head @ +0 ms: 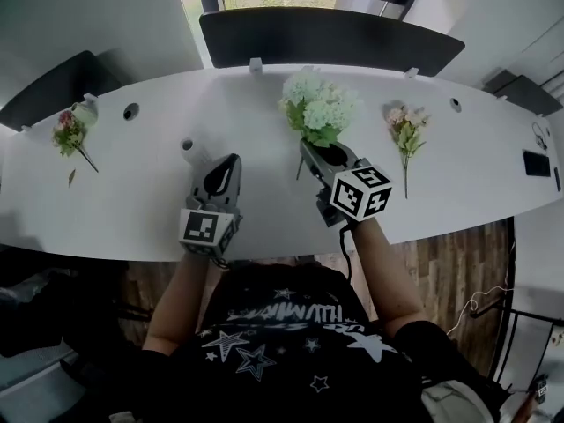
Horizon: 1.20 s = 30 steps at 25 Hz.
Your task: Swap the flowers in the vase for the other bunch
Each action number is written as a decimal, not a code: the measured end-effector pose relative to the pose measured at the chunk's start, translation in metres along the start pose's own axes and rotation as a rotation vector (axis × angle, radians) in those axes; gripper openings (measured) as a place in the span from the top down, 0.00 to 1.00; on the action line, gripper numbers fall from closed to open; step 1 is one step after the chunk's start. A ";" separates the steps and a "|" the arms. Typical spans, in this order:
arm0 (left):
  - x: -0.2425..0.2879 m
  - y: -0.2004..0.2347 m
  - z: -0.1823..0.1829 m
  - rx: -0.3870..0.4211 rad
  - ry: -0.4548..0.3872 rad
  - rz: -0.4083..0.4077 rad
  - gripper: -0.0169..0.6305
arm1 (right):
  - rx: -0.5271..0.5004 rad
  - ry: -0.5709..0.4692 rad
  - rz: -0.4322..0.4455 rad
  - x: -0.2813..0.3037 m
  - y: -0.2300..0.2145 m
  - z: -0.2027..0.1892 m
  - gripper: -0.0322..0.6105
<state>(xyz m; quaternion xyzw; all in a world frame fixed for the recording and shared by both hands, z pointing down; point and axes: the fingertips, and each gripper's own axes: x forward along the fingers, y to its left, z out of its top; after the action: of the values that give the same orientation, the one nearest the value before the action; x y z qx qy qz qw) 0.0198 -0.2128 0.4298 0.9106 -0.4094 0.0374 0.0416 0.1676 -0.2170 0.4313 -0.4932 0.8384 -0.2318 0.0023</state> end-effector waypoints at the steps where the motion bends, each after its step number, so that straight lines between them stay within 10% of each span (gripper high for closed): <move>1: 0.002 -0.001 -0.001 0.005 0.015 0.007 0.95 | 0.004 0.021 -0.006 0.002 -0.005 -0.005 0.81; 30: 0.024 0.002 -0.022 -0.035 0.130 0.052 0.95 | 0.175 0.417 -0.223 0.060 -0.083 -0.117 0.82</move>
<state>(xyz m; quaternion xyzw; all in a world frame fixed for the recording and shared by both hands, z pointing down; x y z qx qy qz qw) 0.0337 -0.2296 0.4539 0.8944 -0.4301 0.0904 0.0833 0.1776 -0.2552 0.5820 -0.5223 0.7378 -0.3991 -0.1536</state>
